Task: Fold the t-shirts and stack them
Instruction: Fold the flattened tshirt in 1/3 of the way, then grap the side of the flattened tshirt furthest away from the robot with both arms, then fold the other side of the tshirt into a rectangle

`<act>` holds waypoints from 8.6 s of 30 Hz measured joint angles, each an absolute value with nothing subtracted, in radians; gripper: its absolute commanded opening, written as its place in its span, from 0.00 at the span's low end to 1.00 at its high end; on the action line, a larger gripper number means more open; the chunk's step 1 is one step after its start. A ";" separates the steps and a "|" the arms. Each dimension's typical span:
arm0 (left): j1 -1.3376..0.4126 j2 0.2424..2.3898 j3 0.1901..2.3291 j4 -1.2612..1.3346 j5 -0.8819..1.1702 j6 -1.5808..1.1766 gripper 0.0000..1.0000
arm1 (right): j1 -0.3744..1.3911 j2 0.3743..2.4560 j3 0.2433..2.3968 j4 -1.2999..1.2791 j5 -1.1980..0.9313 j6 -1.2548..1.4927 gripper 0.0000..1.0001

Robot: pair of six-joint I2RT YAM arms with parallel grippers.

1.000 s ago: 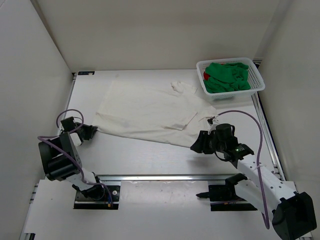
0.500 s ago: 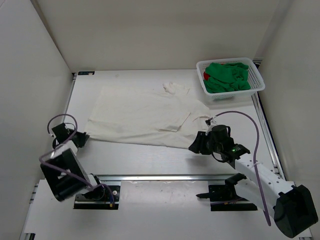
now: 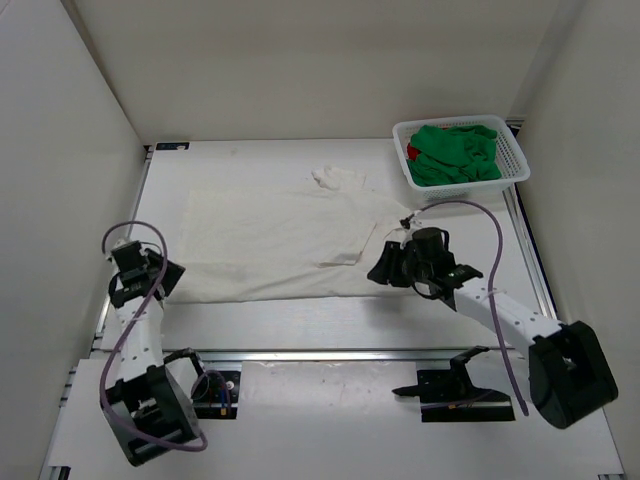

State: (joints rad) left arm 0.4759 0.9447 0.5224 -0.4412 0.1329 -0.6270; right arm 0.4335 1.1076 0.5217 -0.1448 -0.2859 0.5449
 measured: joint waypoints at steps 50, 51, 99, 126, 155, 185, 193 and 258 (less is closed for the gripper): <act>-0.301 1.044 0.377 -0.052 0.082 -0.690 0.35 | 0.444 1.783 1.043 0.200 -0.453 0.610 0.27; -0.328 1.053 0.384 -0.049 0.077 -0.691 0.34 | 0.453 1.748 1.009 0.200 -0.443 0.606 0.20; -0.043 1.444 0.858 -0.110 0.202 -0.664 0.37 | 0.337 2.138 1.717 -0.212 -0.183 0.295 0.19; 0.102 1.734 1.111 -0.187 0.115 -0.617 0.37 | 0.279 2.304 1.858 -0.455 -0.021 0.274 0.29; 0.196 2.019 1.452 -0.377 -0.041 -0.484 0.48 | 0.275 2.329 1.876 -0.392 -0.132 0.285 0.00; 0.154 2.331 1.877 -0.576 -0.136 -0.411 0.21 | 0.311 2.070 1.768 -0.345 -0.223 0.236 0.00; 0.146 2.334 1.890 -0.585 -0.139 -0.408 0.00 | 0.310 1.990 1.734 -0.328 -0.226 0.244 0.00; 0.373 1.376 0.842 -0.309 0.073 -0.632 0.38 | 0.378 0.690 0.382 -0.412 -0.220 0.578 0.00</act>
